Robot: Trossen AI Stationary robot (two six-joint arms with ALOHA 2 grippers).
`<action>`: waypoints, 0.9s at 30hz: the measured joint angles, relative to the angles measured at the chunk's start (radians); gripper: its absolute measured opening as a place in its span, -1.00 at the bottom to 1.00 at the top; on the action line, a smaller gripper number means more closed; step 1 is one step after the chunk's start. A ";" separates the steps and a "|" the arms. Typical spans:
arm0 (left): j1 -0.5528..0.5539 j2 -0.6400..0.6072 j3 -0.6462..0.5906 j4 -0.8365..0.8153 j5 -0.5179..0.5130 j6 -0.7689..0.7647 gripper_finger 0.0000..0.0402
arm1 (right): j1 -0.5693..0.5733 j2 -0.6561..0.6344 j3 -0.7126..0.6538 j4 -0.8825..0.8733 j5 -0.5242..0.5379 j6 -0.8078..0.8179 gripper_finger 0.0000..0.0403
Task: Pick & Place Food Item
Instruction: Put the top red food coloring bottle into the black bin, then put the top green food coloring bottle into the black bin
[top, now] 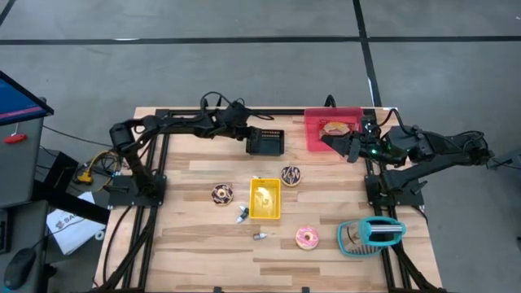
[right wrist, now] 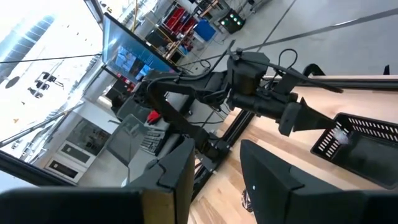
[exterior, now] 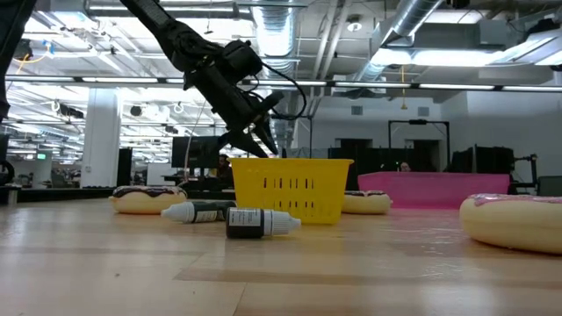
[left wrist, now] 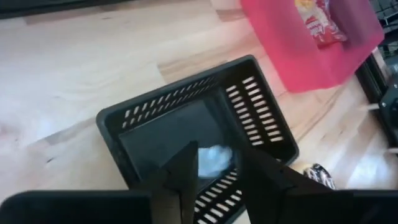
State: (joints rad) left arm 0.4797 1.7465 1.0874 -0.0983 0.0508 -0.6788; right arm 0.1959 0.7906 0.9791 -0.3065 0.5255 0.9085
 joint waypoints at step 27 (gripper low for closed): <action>-0.316 -0.406 -0.266 -0.268 -0.128 1.061 -0.45 | 0.020 0.000 0.001 -0.007 -0.001 0.005 -0.39</action>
State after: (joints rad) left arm 0.1641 1.3405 0.8214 -0.3663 -0.0773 0.3821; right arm 0.2164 0.7906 0.9802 -0.3137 0.5248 0.9130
